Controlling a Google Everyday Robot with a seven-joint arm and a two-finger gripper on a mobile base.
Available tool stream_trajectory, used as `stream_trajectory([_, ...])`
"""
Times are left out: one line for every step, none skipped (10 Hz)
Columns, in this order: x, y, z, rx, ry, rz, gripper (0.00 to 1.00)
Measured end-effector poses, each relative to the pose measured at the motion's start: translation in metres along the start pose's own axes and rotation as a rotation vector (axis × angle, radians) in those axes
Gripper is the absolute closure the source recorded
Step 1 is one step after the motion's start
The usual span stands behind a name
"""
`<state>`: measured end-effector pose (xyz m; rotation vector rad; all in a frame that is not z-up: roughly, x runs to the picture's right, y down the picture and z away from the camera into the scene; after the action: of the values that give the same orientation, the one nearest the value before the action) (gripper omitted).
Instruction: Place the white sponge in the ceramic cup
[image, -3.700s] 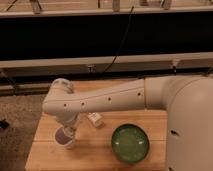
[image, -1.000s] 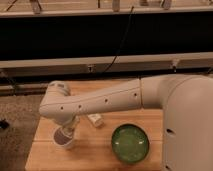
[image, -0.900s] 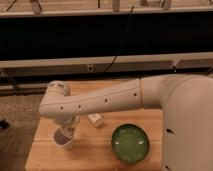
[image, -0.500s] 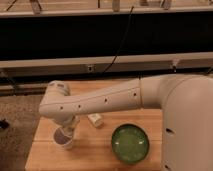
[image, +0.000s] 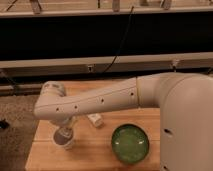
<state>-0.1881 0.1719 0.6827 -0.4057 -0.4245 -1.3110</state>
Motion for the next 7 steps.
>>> stream_trajectory([-0.002, -0.002, -0.003, 0.001, 0.000, -0.012, 1.00])
stream_trajectory([-0.004, -0.005, -0.005, 0.003, -0.006, -0.021, 1.00])
stream_trajectory([-0.009, -0.007, -0.007, 0.000, -0.022, -0.035, 1.00])
stream_trajectory([-0.012, -0.010, -0.009, -0.007, -0.043, -0.048, 0.96])
stream_trajectory([-0.016, -0.015, -0.010, -0.013, -0.067, -0.064, 0.85])
stream_trajectory([-0.019, -0.018, -0.012, -0.018, -0.089, -0.077, 0.74])
stream_trajectory([-0.021, -0.019, -0.014, -0.020, -0.102, -0.084, 0.66])
